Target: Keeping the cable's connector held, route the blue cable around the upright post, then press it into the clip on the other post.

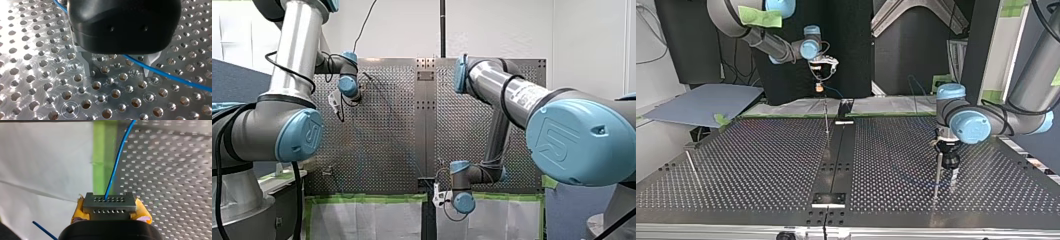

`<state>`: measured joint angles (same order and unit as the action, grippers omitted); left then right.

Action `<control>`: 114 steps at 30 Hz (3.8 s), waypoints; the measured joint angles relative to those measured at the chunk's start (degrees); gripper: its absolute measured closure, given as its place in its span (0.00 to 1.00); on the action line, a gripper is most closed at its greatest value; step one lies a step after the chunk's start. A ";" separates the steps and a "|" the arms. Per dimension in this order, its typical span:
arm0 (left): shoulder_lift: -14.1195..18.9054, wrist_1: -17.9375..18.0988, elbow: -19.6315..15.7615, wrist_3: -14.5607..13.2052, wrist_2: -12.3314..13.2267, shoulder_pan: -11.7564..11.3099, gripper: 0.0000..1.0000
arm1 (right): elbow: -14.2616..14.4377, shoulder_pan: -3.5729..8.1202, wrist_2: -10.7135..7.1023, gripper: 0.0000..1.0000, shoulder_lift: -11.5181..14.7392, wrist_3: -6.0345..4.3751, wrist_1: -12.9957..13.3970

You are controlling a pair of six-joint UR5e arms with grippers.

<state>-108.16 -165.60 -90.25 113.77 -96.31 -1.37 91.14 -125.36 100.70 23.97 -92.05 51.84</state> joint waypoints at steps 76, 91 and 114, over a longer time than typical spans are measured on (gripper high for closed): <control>5.54 15.49 -17.54 29.60 7.80 -4.70 0.01 | 18.34 0.95 -0.40 1.00 16.09 0.89 11.84; 8.94 20.47 -21.24 37.90 10.70 -5.22 0.01 | 18.34 0.94 -0.49 1.00 16.08 0.81 11.86; 13.59 18.67 -23.81 42.71 11.36 -6.01 0.01 | 18.34 0.95 -0.50 1.00 16.08 0.55 11.97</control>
<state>-94.57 -146.92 -114.06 156.48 -84.95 -7.39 109.48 -124.42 100.20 40.05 -91.50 63.81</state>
